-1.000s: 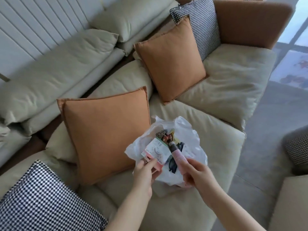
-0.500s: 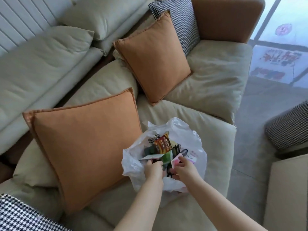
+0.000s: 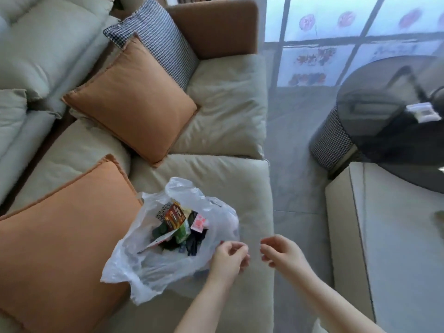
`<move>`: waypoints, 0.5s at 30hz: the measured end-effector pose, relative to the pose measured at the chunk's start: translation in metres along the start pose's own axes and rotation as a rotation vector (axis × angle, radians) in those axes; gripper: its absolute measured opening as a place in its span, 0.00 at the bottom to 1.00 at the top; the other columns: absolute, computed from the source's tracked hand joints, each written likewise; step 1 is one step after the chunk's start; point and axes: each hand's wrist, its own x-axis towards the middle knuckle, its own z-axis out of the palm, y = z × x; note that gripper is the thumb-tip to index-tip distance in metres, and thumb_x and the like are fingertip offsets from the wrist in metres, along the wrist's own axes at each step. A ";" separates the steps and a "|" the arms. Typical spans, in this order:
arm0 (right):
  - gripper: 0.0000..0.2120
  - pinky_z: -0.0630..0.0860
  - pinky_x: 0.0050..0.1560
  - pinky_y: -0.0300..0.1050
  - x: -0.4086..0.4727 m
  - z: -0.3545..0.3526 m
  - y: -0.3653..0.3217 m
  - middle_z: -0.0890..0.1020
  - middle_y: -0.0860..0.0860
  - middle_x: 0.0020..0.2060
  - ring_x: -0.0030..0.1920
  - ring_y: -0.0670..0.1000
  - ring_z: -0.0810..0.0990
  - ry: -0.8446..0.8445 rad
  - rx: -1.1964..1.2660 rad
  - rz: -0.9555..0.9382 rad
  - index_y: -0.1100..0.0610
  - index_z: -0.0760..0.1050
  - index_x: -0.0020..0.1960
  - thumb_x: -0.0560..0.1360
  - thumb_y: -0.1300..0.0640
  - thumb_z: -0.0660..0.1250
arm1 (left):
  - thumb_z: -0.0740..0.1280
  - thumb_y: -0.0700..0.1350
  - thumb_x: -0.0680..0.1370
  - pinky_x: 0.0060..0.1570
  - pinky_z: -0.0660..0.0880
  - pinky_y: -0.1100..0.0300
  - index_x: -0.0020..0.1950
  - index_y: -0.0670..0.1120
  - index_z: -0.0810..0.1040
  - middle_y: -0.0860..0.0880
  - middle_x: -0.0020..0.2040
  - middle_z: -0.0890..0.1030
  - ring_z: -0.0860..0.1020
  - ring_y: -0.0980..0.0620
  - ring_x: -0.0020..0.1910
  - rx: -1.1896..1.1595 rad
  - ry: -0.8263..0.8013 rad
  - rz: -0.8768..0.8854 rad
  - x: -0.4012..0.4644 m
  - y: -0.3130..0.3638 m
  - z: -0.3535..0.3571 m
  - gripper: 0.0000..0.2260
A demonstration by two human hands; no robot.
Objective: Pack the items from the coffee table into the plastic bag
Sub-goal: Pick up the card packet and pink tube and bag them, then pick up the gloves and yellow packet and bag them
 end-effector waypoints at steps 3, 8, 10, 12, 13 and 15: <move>0.02 0.76 0.44 0.40 0.000 -0.052 0.047 0.83 0.48 0.38 0.39 0.45 0.82 0.102 -0.125 0.019 0.51 0.78 0.44 0.73 0.58 0.68 | 0.65 0.39 0.77 0.30 0.69 0.68 0.39 0.48 0.75 0.52 0.31 0.79 0.75 0.57 0.28 0.232 -0.099 -0.008 0.009 -0.014 0.055 0.07; 0.05 0.67 0.44 0.35 -0.012 -0.138 0.120 0.79 0.44 0.42 0.46 0.45 0.77 0.238 -0.155 0.165 0.52 0.77 0.50 0.74 0.55 0.67 | 0.66 0.41 0.76 0.34 0.72 0.63 0.38 0.50 0.74 0.50 0.33 0.79 0.75 0.54 0.32 0.512 -0.219 -0.031 0.008 -0.031 0.150 0.08; 0.04 0.71 0.47 0.38 -0.020 -0.173 0.148 0.79 0.44 0.42 0.46 0.46 0.77 0.281 -0.132 0.235 0.49 0.75 0.48 0.74 0.54 0.67 | 0.67 0.42 0.76 0.43 0.76 0.56 0.38 0.51 0.75 0.51 0.33 0.79 0.77 0.51 0.34 0.604 -0.259 -0.044 0.005 -0.038 0.188 0.08; 0.03 0.74 0.49 0.42 -0.029 -0.208 0.175 0.79 0.46 0.42 0.47 0.49 0.78 0.319 -0.108 0.300 0.48 0.74 0.46 0.73 0.54 0.68 | 0.67 0.43 0.75 0.44 0.76 0.57 0.38 0.52 0.75 0.53 0.33 0.80 0.77 0.52 0.35 0.707 -0.302 -0.039 0.001 -0.041 0.227 0.07; 0.03 0.74 0.50 0.43 -0.035 -0.227 0.189 0.81 0.48 0.43 0.48 0.50 0.79 0.339 -0.101 0.332 0.49 0.75 0.47 0.74 0.53 0.67 | 0.67 0.44 0.74 0.42 0.74 0.59 0.38 0.53 0.75 0.53 0.33 0.80 0.78 0.53 0.36 0.750 -0.319 -0.035 -0.001 -0.041 0.247 0.06; 0.08 0.74 0.50 0.42 -0.046 -0.262 0.215 0.83 0.49 0.48 0.51 0.51 0.80 0.381 -0.081 0.381 0.52 0.78 0.52 0.74 0.52 0.67 | 0.66 0.46 0.74 0.43 0.73 0.61 0.39 0.53 0.76 0.53 0.35 0.81 0.79 0.55 0.37 0.833 -0.355 -0.011 -0.005 -0.042 0.286 0.04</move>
